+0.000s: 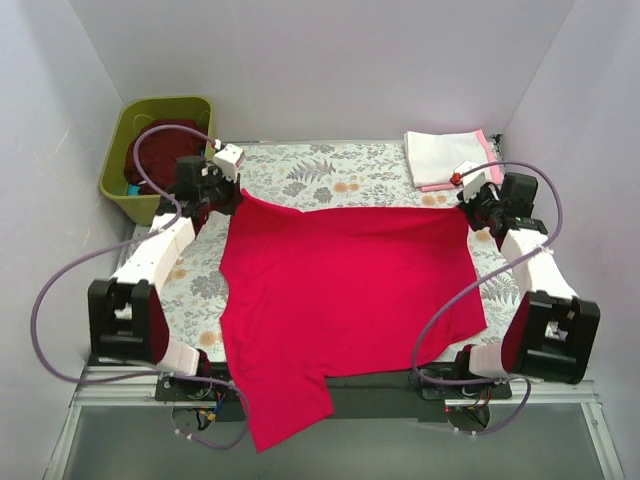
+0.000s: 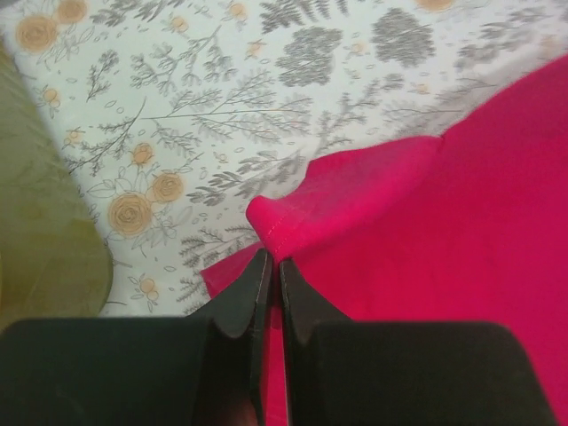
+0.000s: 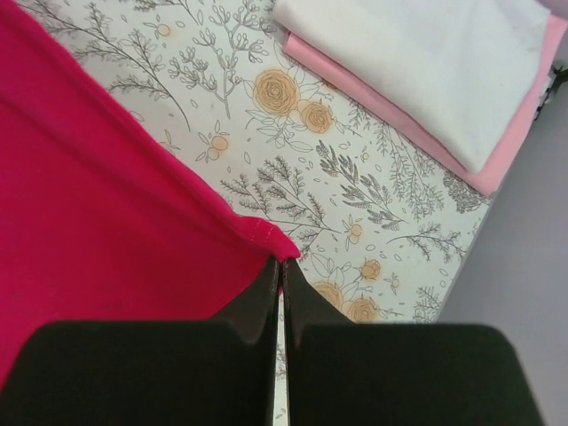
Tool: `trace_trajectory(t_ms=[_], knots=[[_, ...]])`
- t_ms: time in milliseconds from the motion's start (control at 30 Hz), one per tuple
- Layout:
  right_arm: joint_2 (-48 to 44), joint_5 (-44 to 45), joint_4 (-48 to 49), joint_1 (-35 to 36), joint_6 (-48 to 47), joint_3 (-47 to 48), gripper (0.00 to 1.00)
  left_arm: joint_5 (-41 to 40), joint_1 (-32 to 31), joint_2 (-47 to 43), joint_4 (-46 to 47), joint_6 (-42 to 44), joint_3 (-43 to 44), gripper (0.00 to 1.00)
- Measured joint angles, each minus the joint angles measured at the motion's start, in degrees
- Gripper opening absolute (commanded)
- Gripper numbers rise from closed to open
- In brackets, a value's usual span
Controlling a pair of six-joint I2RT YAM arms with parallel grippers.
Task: Fold and stack the t-shirts
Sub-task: Flatten the tshirt out, then fold the tshirt
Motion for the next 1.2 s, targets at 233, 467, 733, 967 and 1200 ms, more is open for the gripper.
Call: trace_trajectory(t_ms=[233, 467, 733, 967, 1200], knots=[[12.8, 0.8, 2.4, 0.0, -0.2, 6.8, 0.01, -6.8, -0.4, 18.6, 2.6, -1.3, 12.5, 0.00], [21.0, 0.9, 3.3, 0.9, 0.0, 13.9, 0.01, -10.2, -0.8, 26.4, 3.4, -1.0, 19.5, 0.00], [22.8, 1.1, 1.2, 1.4, -0.8, 16.7, 0.01, -10.8, -1.1, 25.2, 1.6, -0.9, 18.5, 0.00], [20.2, -0.1, -2.9, 1.1, -4.8, 16.7, 0.01, -10.0, -2.1, 11.0, -8.2, -1.0, 11.9, 0.00], [17.7, -2.3, -7.2, 0.3, -9.5, 16.7, 0.01, -8.2, -7.0, -5.4, -20.1, -1.1, 6.9, 0.00]])
